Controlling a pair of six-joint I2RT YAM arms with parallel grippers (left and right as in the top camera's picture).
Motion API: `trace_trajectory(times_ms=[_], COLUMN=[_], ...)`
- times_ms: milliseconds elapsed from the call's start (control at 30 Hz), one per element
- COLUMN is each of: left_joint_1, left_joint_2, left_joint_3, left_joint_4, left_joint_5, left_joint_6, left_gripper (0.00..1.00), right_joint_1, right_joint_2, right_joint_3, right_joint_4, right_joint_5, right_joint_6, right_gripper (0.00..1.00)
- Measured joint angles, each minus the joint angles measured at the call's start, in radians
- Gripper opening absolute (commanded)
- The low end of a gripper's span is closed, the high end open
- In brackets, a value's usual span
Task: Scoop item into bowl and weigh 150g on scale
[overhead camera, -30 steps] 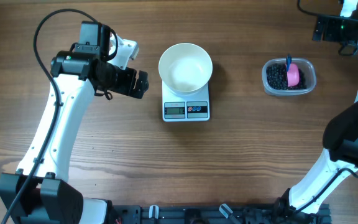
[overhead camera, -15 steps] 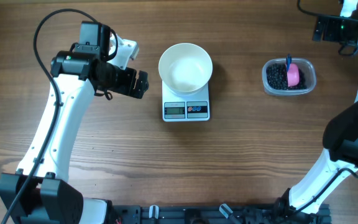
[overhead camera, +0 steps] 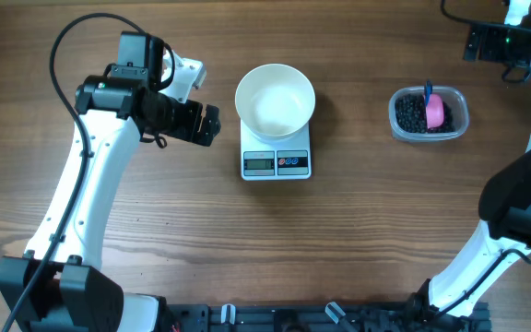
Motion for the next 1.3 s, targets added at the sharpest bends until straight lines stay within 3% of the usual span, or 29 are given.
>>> trace_trajectory(times_ms=[600, 700, 767, 833, 933, 1067, 1300], left_joint_1=[0.0, 0.0, 0.0, 0.0, 0.0, 0.0, 0.0], left_joint_2=[0.0, 0.0, 0.0, 0.0, 0.0, 0.0, 0.0], left_joint_3=[0.0, 0.0, 0.0, 0.0, 0.0, 0.0, 0.0], left_joint_4=[-0.002, -0.077, -0.182, -0.319, -0.342, -0.34, -0.266], left_joint_5=[0.001, 0.042, 0.101, 0.174, 0.233, 0.263, 0.278], left_joint_6=[0.021, 0.147, 0.324, 0.574, 0.775, 0.885, 0.944], left_gripper=[1.0, 1.0, 1.0, 1.0, 1.0, 1.0, 1.0], right_joint_1=[0.0, 0.0, 0.0, 0.0, 0.0, 0.0, 0.0], right_joint_2=[0.0, 0.0, 0.0, 0.0, 0.0, 0.0, 0.0], right_joint_3=[0.0, 0.0, 0.0, 0.0, 0.0, 0.0, 0.0], right_joint_4=[0.0, 0.0, 0.0, 0.0, 0.0, 0.0, 0.0], right_joint_5=[0.0, 0.0, 0.0, 0.0, 0.0, 0.0, 0.0], right_joint_6=[0.0, 0.0, 0.0, 0.0, 0.0, 0.0, 0.0], right_gripper=[1.0, 1.0, 1.0, 1.0, 1.0, 1.0, 1.0])
